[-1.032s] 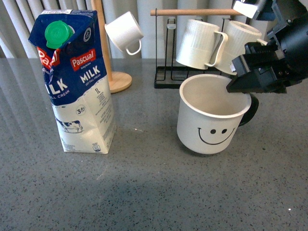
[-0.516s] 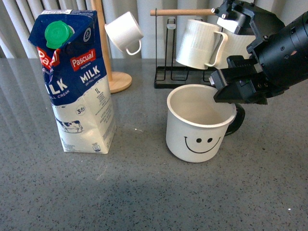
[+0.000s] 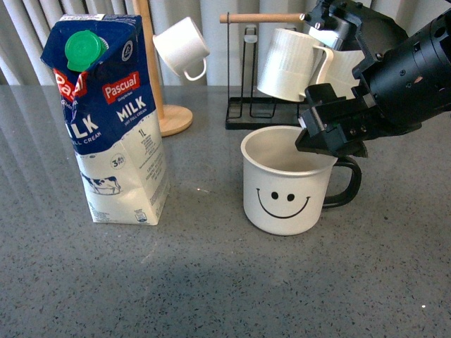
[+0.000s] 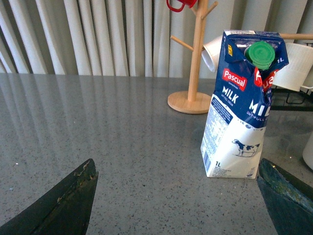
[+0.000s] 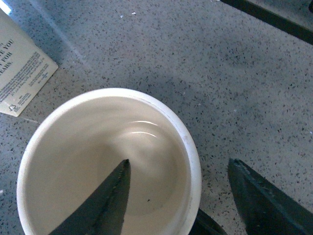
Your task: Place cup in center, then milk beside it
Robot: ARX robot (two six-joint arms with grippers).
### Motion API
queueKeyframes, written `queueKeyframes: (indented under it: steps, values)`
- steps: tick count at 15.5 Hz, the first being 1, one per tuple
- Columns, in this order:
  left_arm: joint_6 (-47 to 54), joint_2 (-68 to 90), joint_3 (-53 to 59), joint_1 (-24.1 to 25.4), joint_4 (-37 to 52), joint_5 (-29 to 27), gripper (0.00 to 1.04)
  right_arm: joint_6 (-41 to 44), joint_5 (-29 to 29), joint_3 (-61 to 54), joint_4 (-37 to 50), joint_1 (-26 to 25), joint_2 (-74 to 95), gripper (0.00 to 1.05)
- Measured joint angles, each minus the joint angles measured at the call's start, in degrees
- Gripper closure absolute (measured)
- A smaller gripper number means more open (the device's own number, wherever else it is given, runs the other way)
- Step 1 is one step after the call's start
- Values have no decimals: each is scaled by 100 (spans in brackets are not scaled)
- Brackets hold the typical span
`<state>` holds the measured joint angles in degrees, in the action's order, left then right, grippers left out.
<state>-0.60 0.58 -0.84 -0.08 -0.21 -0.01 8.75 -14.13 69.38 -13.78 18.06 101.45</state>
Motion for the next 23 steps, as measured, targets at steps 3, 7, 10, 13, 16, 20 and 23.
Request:
queueKeyframes:
  steps: [3, 7, 10, 13, 16, 20, 23]
  values:
    - [-2, 0, 0, 0, 0, 0, 7, 26, 35, -2, 280, -13, -177, 15]
    - [-2, 0, 0, 0, 0, 0, 7, -675, 264, -658, 1539, -251, -1534, 7]
    - [0, 0, 0, 0, 0, 0, 7, -1272, 588, -1886, 2417, -503, -2975, 7]
    - [0, 0, 0, 0, 0, 0, 7, -1864, 1303, -3694, 2616, -732, -5499, 7]
    - [0, 0, 0, 0, 0, 0, 7, -1556, 1974, -4999, 1690, -1255, -7785, 24]
    - [-2, 0, 0, 0, 0, 0, 7, -1001, 1408, -6133, 1213, -1808, -9508, 70]
    - [-2, 0, 0, 0, 0, 0, 7, -953, 1410, -6341, 1255, -1808, -9637, 103]
